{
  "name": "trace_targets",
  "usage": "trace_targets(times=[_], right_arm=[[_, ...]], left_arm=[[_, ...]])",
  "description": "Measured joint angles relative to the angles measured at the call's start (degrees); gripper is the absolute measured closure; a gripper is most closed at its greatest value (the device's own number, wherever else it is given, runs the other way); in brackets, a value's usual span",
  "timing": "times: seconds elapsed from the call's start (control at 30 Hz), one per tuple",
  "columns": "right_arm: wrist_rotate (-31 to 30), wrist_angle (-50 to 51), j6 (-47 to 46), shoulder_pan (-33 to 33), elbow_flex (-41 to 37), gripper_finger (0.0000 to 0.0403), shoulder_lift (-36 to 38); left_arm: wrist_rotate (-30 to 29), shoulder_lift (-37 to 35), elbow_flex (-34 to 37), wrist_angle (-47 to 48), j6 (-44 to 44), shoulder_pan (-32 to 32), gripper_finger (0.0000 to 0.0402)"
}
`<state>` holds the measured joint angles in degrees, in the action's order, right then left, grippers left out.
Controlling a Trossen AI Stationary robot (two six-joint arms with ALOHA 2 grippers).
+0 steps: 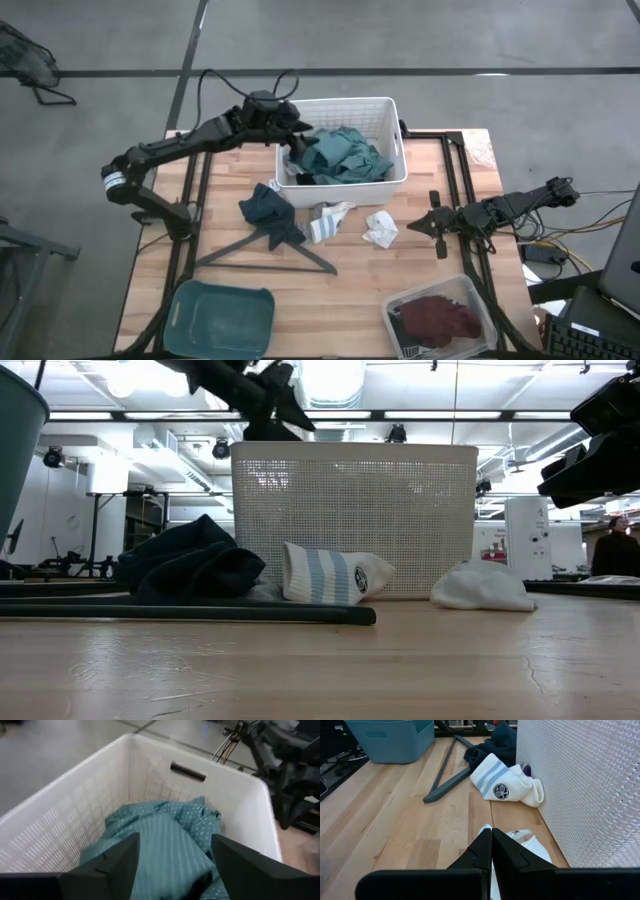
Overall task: Pick & Place Cloths
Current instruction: Put the blue polo into the white laundry bin, then put the dark blue shorts into the transparent bin
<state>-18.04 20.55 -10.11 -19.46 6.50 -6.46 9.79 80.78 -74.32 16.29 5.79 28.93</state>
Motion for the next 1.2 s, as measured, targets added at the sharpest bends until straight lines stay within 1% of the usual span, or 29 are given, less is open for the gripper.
trace_targets(times=[0.07,0.17,0.33,0.63,0.97,1.2], right_arm=[[-0.02,-0.02,0.00,0.00,0.00,0.0394,0.00],[-0.01,-0.02,0.00,0.00,0.00,0.0394,0.00],[-0.02,-0.02,0.00,0.00,0.00,0.0394,0.02],[-0.02,0.00,0.00,0.00,0.00,0.0394,0.01],[-0.02,-0.01,0.00,0.00,0.00,0.0394,0.00],[-0.02,-0.02,0.00,0.00,0.00,0.0394,0.00]], left_arm=[[0.01,-1.57,0.00,-0.10,-1.15,-0.05,0.0140],[-0.01,-4.24,0.08,-0.07,-2.38,-0.33,0.0134],[-0.01,-8.63,0.59,0.76,-2.57,-1.08,0.0135],[0.00,-15.07,1.20,7.05,-2.81,-4.39,0.0135],[0.21,-22.91,9.87,7.37,-3.64,-12.03,0.0135],[0.18,-28.63,18.05,7.53,-3.66,-20.00,0.0135]])
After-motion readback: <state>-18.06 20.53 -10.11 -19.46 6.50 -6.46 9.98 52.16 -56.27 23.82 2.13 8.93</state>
